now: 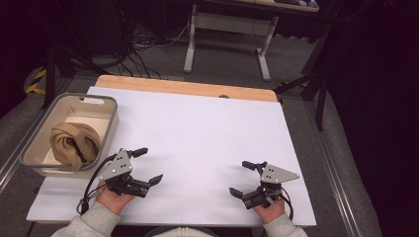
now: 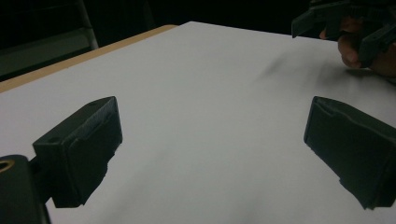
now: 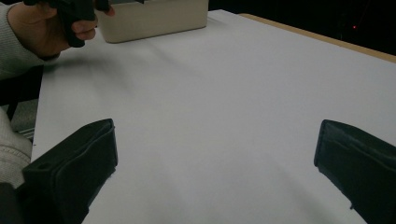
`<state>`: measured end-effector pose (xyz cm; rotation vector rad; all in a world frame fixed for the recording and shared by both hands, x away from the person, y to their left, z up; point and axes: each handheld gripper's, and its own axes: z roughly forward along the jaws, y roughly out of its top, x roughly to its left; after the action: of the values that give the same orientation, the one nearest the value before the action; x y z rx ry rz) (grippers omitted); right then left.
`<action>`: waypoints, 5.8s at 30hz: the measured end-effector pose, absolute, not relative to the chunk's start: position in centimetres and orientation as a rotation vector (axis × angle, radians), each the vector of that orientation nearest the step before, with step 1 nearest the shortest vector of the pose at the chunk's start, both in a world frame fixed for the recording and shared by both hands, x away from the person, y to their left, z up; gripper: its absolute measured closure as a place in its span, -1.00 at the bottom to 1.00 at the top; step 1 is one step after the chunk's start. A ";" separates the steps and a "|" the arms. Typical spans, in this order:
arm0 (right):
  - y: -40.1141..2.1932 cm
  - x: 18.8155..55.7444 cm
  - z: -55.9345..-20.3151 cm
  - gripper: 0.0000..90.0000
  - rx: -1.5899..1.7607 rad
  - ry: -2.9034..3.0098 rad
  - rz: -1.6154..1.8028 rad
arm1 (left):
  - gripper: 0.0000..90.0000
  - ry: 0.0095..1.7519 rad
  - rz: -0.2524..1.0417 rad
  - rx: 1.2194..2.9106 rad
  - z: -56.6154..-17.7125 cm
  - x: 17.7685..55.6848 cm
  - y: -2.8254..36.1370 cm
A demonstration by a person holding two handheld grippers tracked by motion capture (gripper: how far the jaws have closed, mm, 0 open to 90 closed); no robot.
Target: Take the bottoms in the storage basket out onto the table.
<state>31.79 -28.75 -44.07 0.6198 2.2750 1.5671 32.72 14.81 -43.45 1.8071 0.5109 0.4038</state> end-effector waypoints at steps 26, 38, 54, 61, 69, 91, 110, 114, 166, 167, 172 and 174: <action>-28.7 32.0 -44.3 -1.00 0.638 2.286 1.571 | -0.86 0.514 0.435 1.861 -41.2 32.7 15.5; -28.7 32.0 -44.3 -1.00 0.640 2.287 1.571 | -0.86 0.513 0.435 1.889 -40.3 32.7 15.8; -28.7 32.0 -44.3 -1.00 0.641 2.290 1.569 | -0.85 0.498 0.413 1.879 -37.1 32.7 18.3; -28.7 32.0 -44.3 -1.00 0.641 2.291 1.570 | -0.85 0.487 0.419 1.888 -35.9 32.8 18.8; -28.7 32.0 -44.4 -1.00 0.642 2.291 1.569 | -0.83 0.493 0.424 1.884 -34.9 33.0 19.7; -28.7 32.0 -44.4 -1.00 0.641 2.300 1.576 | -0.81 0.566 0.460 1.879 -32.9 33.8 23.0; -28.6 32.0 -44.5 -1.00 0.638 2.305 1.581 | -0.82 0.670 0.525 1.854 -32.4 34.7 26.7; -28.6 32.0 -44.5 -1.00 0.638 2.305 1.581 | -0.83 0.690 0.525 1.857 -32.6 34.8 27.2; -28.5 32.0 -44.5 -1.00 0.629 2.316 1.579 | -1.00 0.917 0.470 1.960 -36.8 35.9 32.8; -28.5 32.0 -44.5 -1.00 0.628 2.316 1.581 | -1.00 0.921 0.466 1.962 -36.9 35.9 32.8; -28.5 32.0 -44.5 -1.00 0.628 2.317 1.580 | -1.00 0.928 0.444 1.962 -37.5 35.9 32.8; -28.5 32.1 -44.5 -1.00 0.627 2.317 1.583 | -1.00 0.928 0.438 1.972 -37.8 35.9 32.7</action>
<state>32.05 -28.52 -44.52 0.6272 2.3173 1.5825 35.92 32.70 -37.80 1.9719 0.9283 0.4380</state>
